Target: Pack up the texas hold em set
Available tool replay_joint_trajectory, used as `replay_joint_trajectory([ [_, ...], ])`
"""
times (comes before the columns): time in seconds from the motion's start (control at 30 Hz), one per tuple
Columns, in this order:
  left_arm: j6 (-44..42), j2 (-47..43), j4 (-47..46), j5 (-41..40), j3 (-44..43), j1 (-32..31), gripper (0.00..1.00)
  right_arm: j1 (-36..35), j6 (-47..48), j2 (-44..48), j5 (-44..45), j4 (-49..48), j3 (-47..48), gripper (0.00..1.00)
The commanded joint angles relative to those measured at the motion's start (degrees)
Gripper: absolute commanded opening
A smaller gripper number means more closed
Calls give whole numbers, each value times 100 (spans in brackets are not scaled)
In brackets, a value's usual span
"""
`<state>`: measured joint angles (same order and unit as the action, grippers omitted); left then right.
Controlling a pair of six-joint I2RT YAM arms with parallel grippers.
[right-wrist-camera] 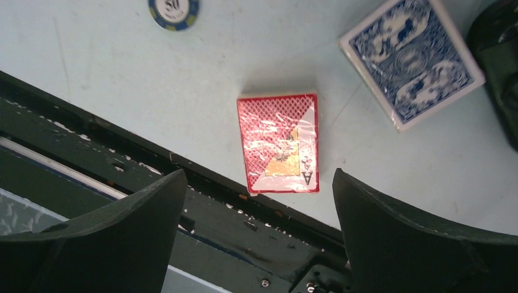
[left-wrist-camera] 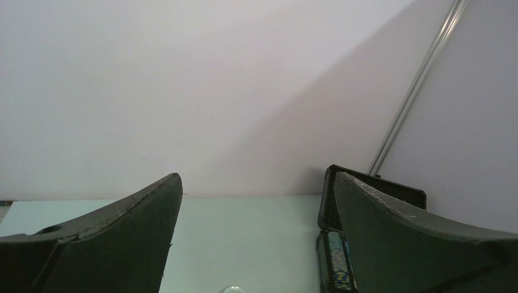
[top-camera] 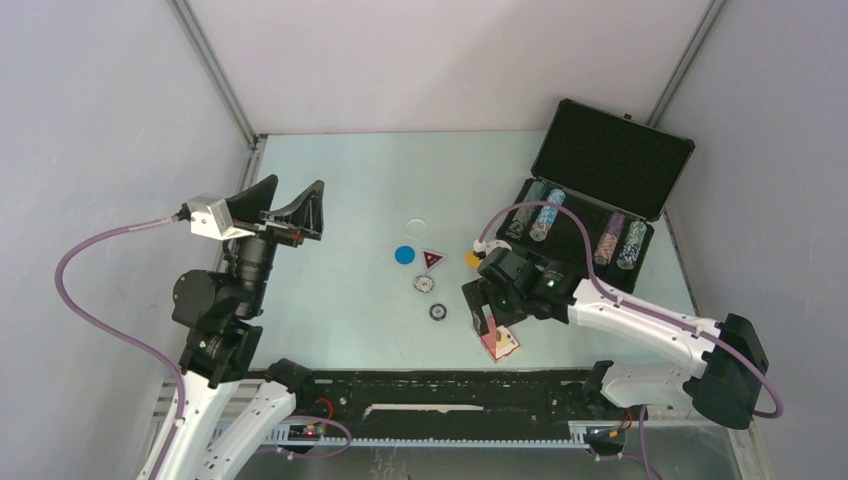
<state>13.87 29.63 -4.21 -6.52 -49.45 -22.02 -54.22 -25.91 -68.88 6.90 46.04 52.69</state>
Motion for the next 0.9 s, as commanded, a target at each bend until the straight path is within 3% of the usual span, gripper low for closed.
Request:
replay_joint_trajectory([
  [0.0, -139, 58, -159, -129, 58, -57, 100, -54, -444, 66, -239, -169, -274, 100],
  [0.27, -121, 99, -151, -129, 63, -68, 100, -97, -417, -515, -219, -563, -536, 100],
  [0.4, -128, 102, -148, -159, 58, -79, 100, 60, -351, -872, -155, -705, -602, 93],
  [0.87, -106, 122, -133, -171, 58, -104, 100, 107, 63, -1398, 69, -731, -574, 88],
])
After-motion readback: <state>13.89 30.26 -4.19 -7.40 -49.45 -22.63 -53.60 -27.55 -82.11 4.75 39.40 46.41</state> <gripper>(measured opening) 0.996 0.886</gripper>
